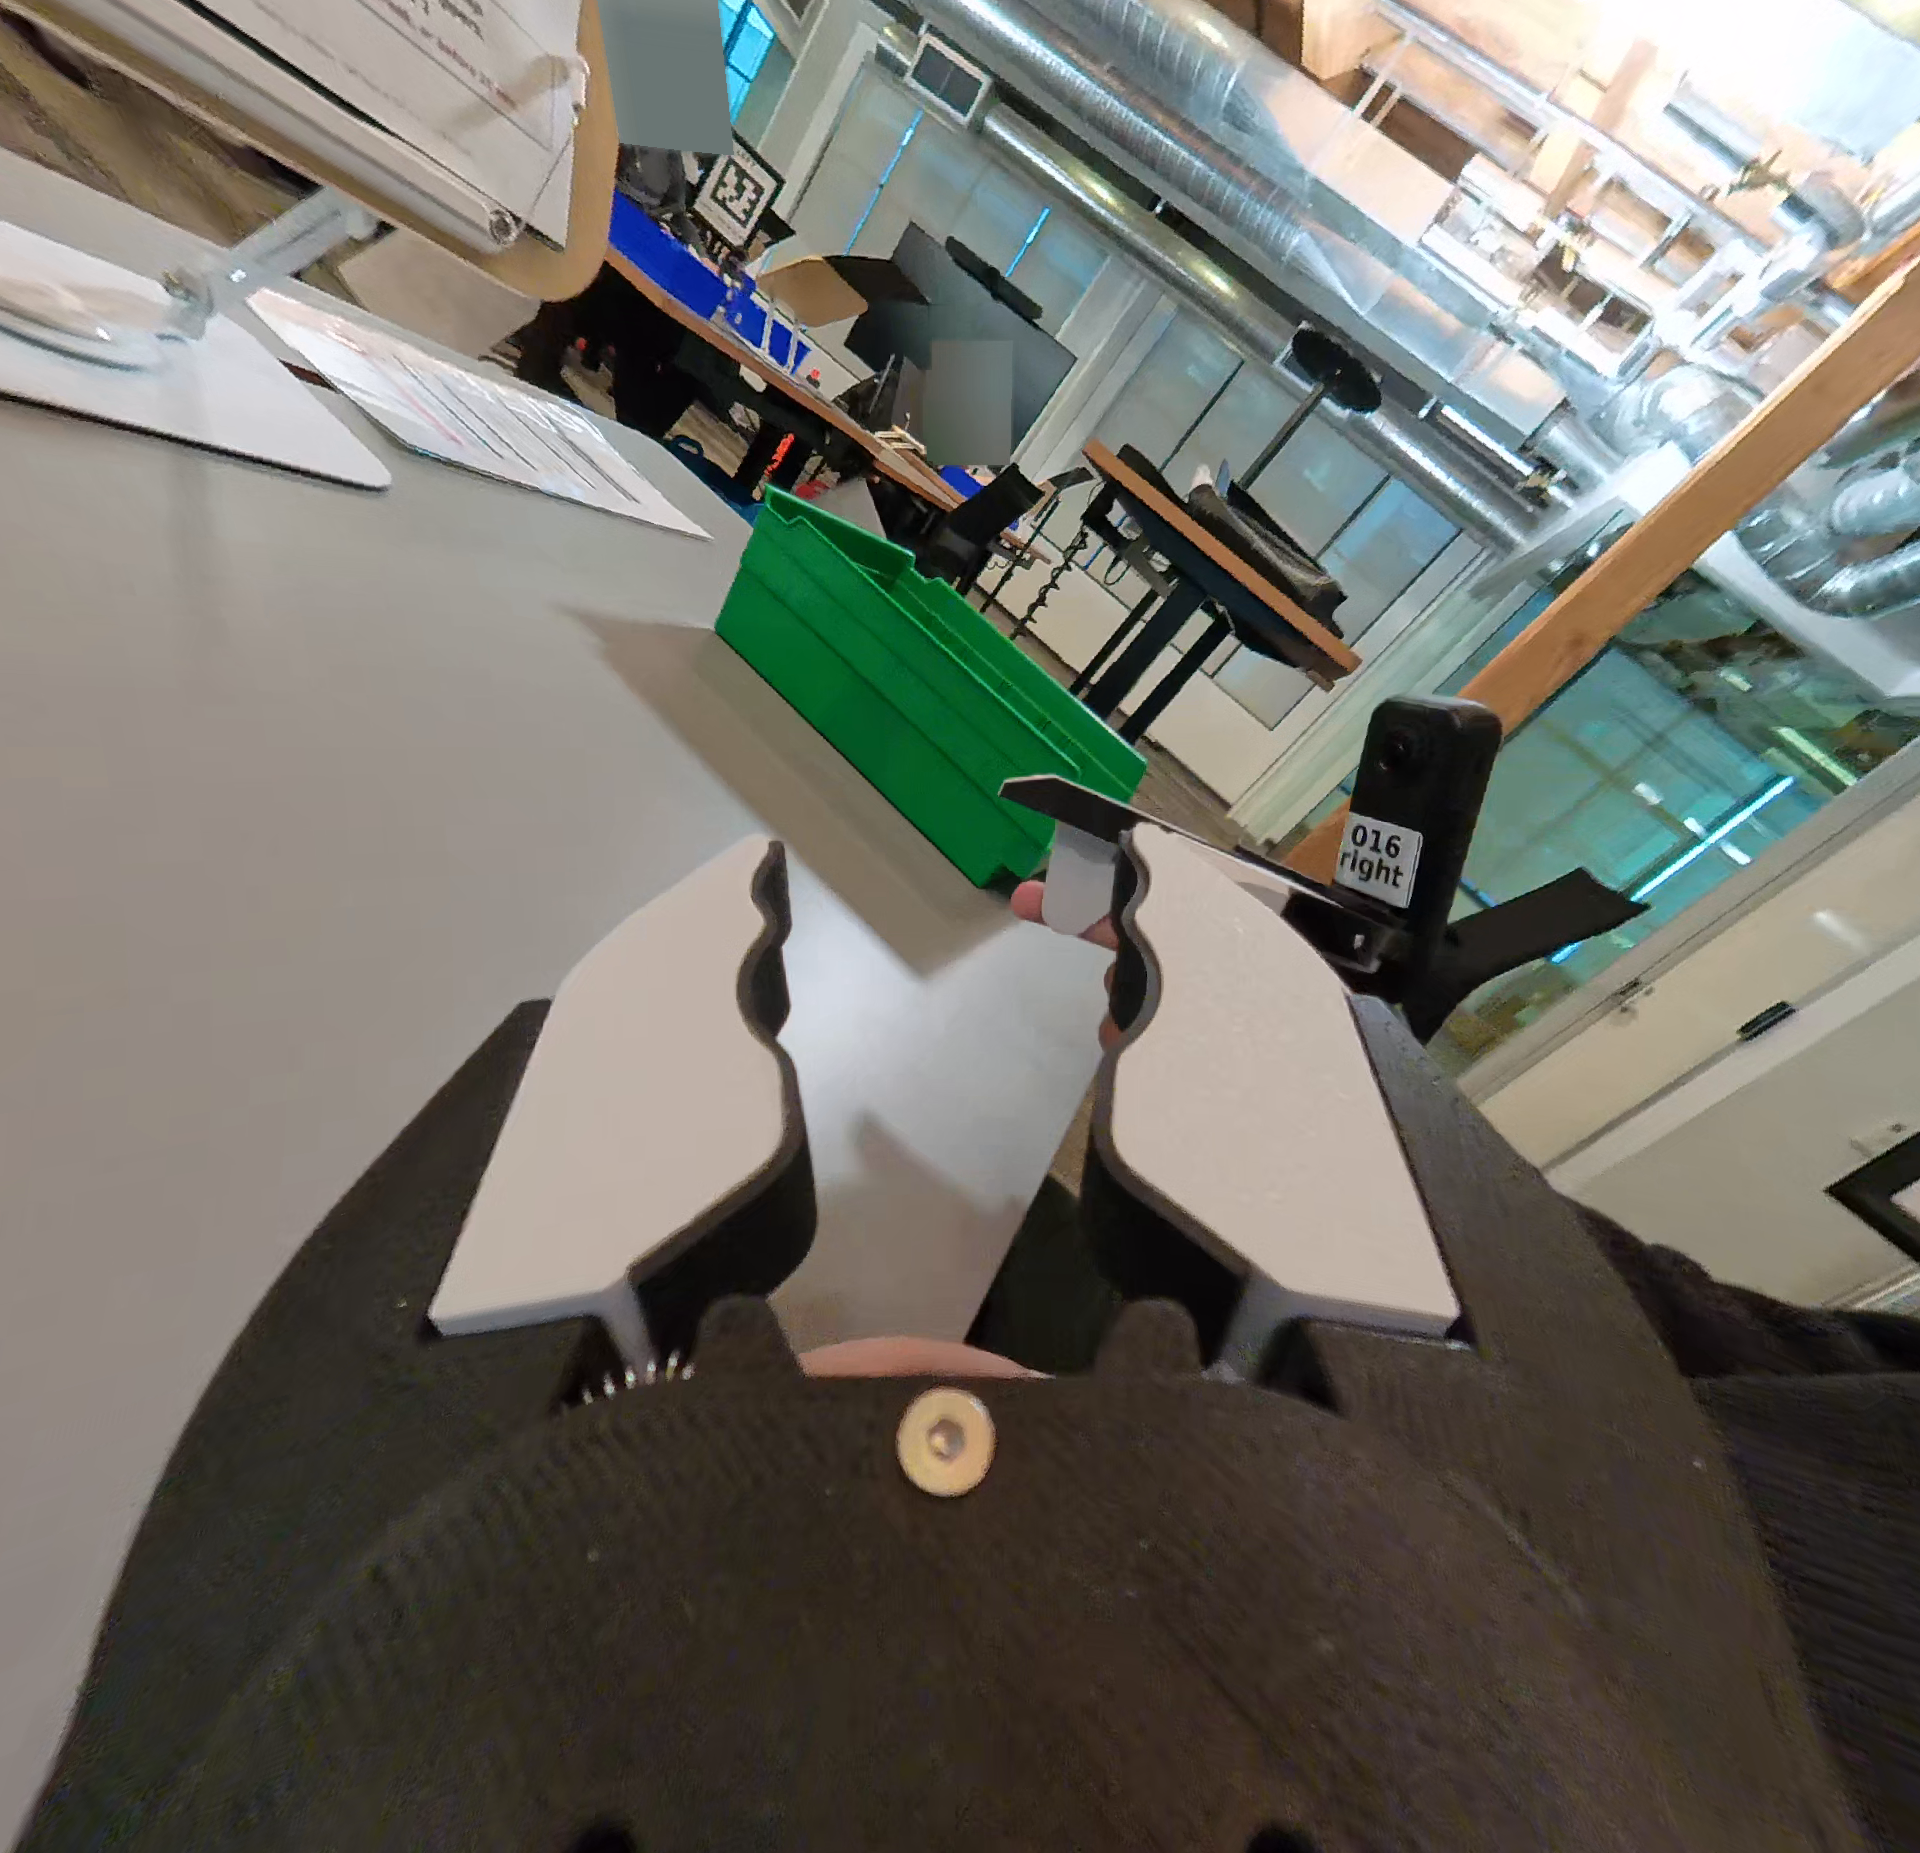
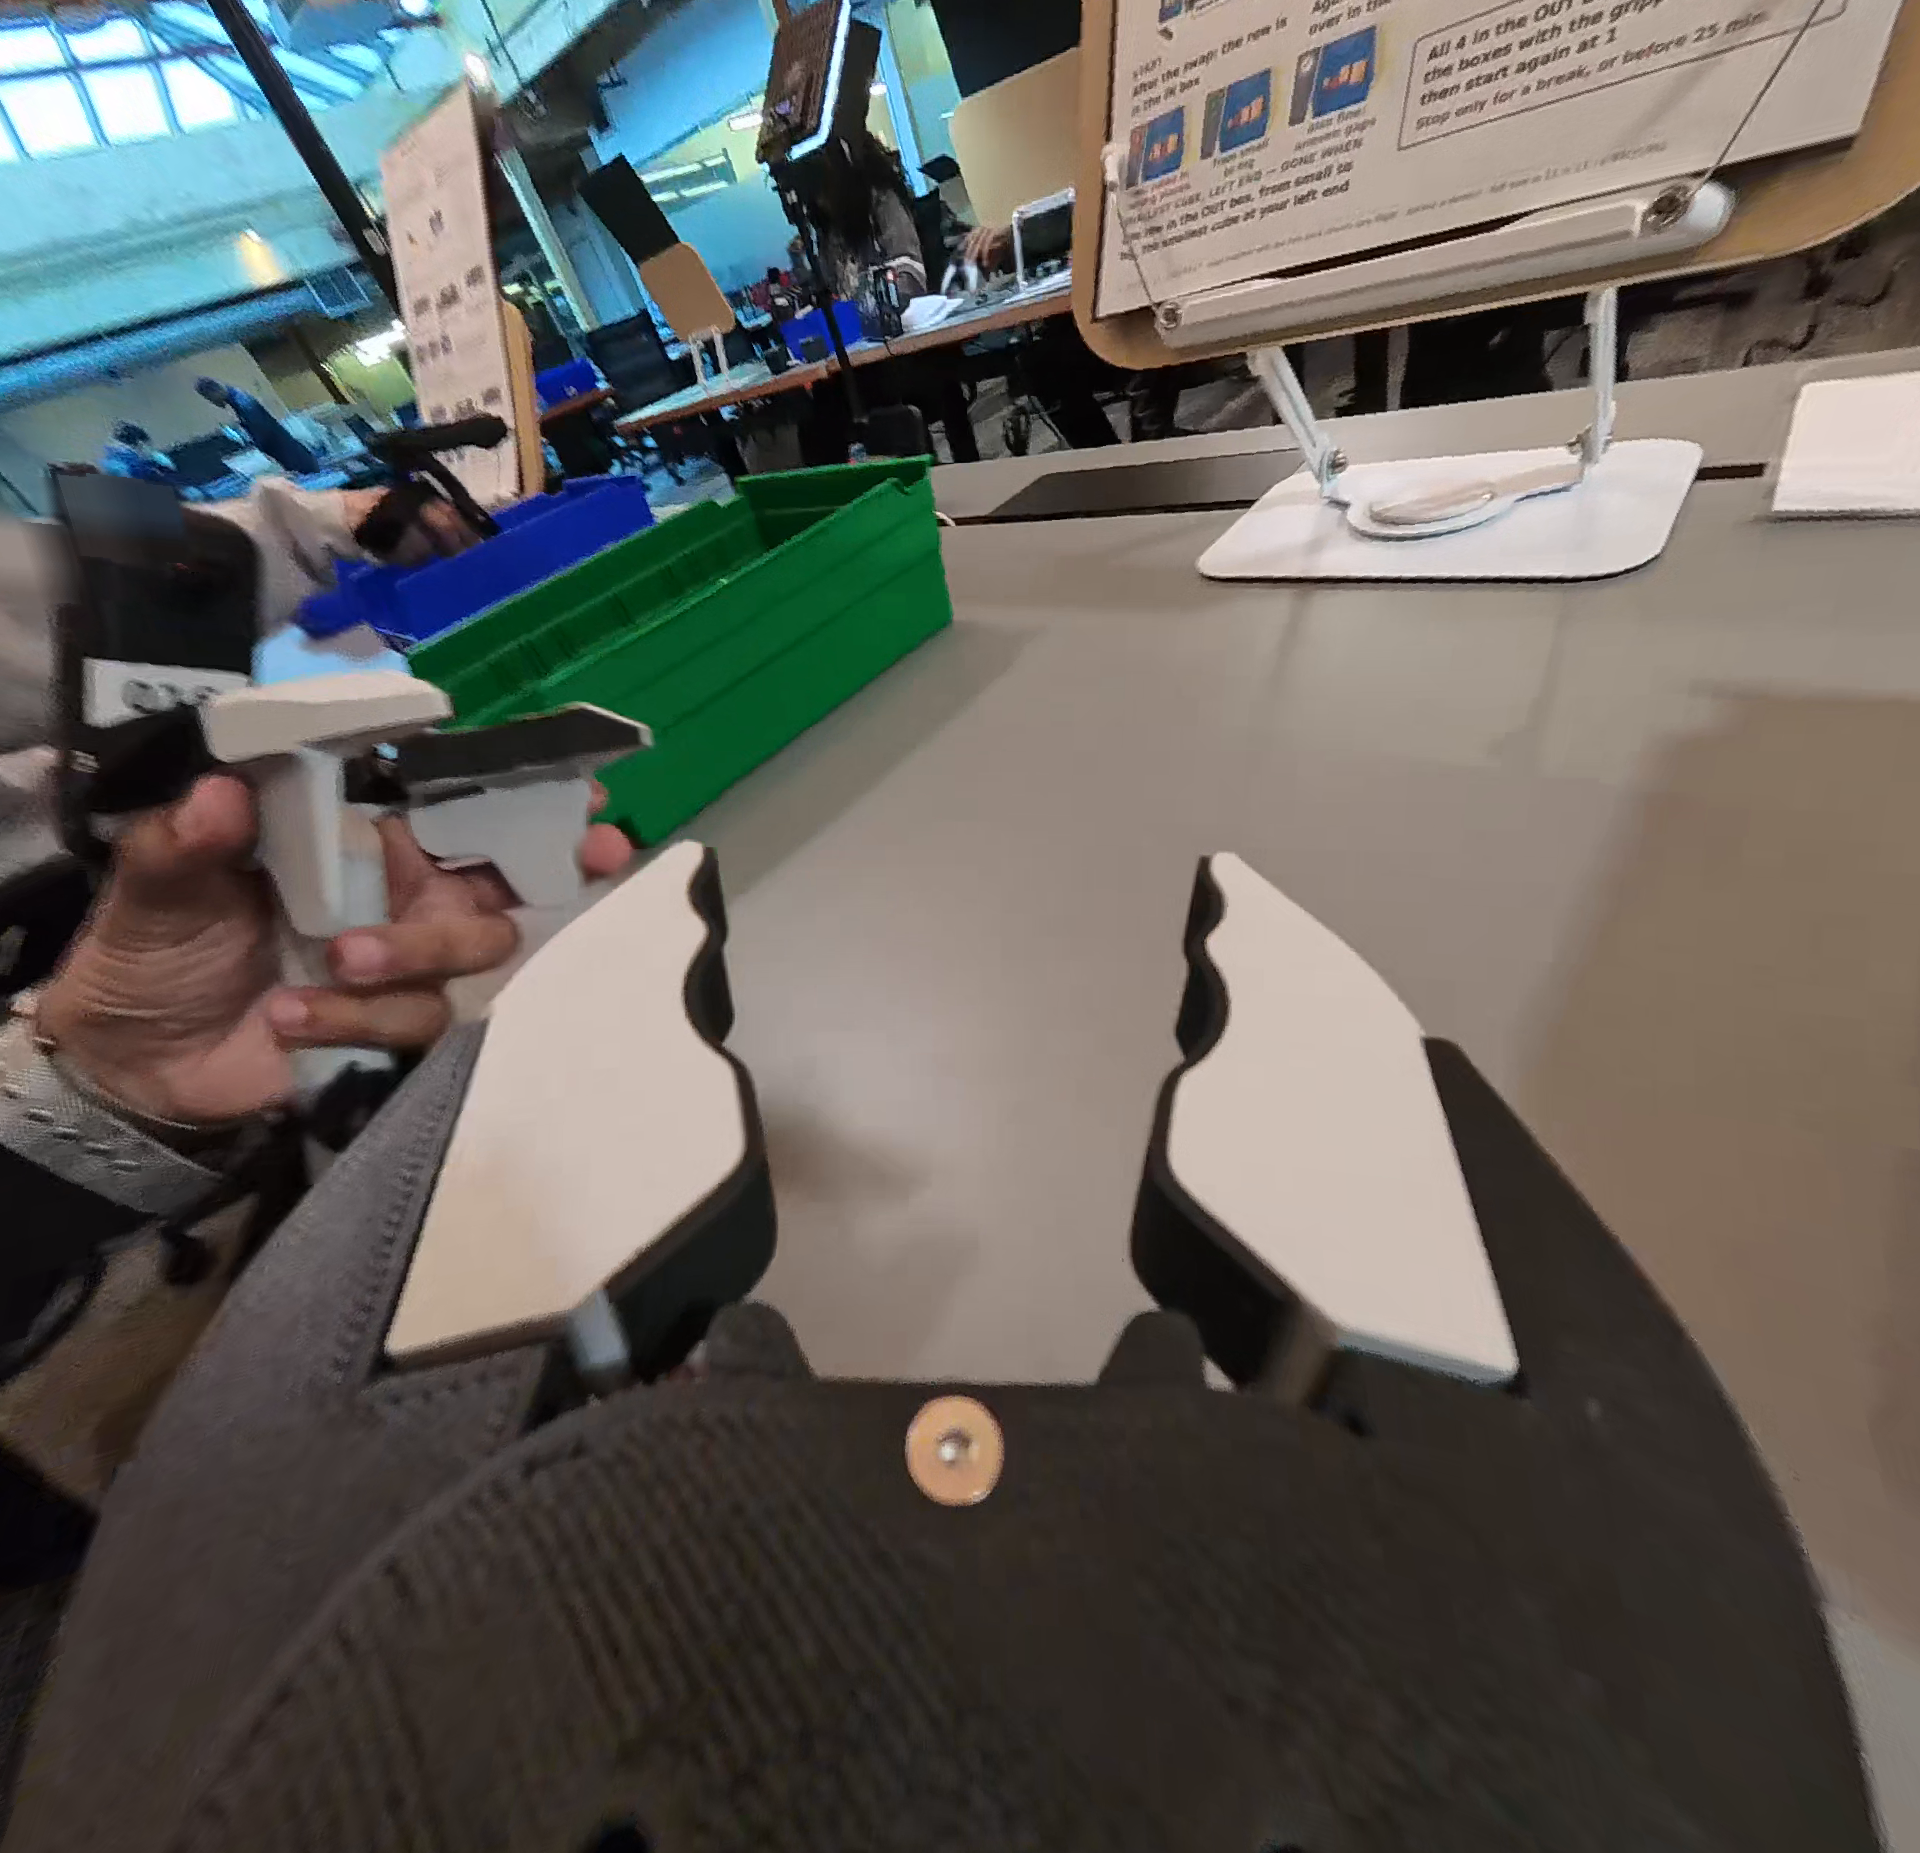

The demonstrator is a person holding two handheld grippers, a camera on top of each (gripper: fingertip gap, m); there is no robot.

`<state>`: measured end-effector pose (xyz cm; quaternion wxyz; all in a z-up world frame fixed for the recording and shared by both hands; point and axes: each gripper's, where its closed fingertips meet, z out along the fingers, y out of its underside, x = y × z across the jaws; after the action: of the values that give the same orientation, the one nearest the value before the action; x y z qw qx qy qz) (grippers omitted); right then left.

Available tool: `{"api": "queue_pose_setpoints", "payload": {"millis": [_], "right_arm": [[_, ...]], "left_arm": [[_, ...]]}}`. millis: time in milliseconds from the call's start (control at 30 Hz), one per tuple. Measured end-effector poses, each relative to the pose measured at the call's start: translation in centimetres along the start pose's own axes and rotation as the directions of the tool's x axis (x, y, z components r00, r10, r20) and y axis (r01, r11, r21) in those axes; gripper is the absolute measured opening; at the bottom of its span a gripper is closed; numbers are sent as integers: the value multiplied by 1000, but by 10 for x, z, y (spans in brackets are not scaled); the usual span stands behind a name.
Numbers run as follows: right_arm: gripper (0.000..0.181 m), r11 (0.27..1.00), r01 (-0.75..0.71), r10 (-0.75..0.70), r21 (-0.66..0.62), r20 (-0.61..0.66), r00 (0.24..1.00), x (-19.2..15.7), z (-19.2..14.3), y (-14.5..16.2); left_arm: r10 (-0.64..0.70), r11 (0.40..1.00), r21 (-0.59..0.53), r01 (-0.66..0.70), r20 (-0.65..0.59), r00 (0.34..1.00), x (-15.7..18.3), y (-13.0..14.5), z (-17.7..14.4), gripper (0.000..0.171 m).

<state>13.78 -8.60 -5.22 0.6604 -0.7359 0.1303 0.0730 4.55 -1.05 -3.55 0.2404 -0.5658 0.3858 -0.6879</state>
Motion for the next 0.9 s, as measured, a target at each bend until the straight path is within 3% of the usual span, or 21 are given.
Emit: {"api": "queue_pose_setpoints", "payload": {"millis": [100,233,400,500,700,900], "right_arm": [[69,999,-14,11,34,75,997,14,9,-6],[77,989,-141,135,39,134,982,34,9,-10],[74,989,-1,-13,148,89,996,39,5,-34],[75,988,5,-32,154,173,984,22,7,-36],[79,987,157,-157,28,18,987,46,20,-22],[78,973,228,-229,34,22,973,36,18,-24]], "left_arm": [[51,997,-51,-51,0,999,-9,0,2,60],[134,988,-85,-131,23,991,-17,0,7,61],[286,950,-154,-271,86,954,-26,10,8,61],[358,925,-172,-339,98,929,-25,12,8,64],[361,932,-73,-354,175,916,-30,-11,4,66],[309,932,95,-351,306,901,-46,-63,-33,66]]}}
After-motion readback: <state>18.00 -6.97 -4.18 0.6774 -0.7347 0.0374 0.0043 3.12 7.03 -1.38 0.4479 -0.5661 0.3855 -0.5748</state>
